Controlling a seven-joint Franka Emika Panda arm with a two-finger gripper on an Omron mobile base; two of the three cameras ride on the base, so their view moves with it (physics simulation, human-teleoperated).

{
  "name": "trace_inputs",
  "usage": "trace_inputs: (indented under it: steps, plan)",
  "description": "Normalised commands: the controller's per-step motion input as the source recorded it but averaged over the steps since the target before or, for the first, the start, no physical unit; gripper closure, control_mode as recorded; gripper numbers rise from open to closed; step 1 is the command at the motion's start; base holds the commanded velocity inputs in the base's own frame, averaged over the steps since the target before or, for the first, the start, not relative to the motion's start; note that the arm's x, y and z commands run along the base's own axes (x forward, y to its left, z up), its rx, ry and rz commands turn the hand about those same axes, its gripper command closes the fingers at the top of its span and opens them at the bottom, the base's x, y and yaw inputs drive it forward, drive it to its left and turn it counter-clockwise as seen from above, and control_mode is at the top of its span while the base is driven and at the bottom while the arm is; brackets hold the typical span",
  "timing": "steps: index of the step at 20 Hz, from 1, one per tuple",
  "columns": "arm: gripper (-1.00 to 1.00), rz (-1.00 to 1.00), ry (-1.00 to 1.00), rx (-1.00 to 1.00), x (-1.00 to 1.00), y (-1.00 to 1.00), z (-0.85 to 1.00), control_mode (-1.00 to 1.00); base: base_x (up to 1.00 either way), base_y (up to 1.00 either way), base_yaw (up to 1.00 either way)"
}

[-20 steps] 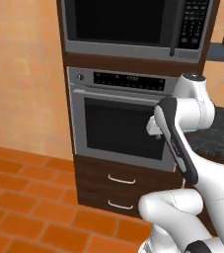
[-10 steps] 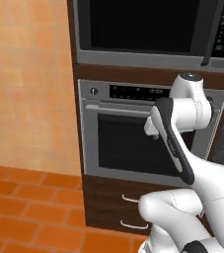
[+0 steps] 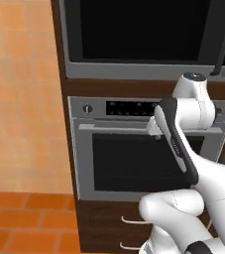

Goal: Navigate to the microwave.

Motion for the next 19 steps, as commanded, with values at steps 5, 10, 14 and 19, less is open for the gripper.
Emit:
trace_inputs:
  steps: [5, 10, 14, 19]
  plan:
    - [-1.0, 0.0, 0.0, 0.0, 0.0, 0.0, 0.0, 1.0, 0.57, 0.52, -0.25]
    - [-1.0, 0.0, 0.0, 0.0, 0.0, 0.0, 0.0, 1.0, 0.48, 0.05, -0.23]
    - [-1.0, 0.0, 0.0, 0.0, 0.0, 0.0, 0.0, 1.0, 0.38, 0.0, -0.17]
    - [-1.0, 0.0, 0.0, 0.0, 0.0, 0.0, 0.0, 1.0, 0.35, 0.0, -0.1]
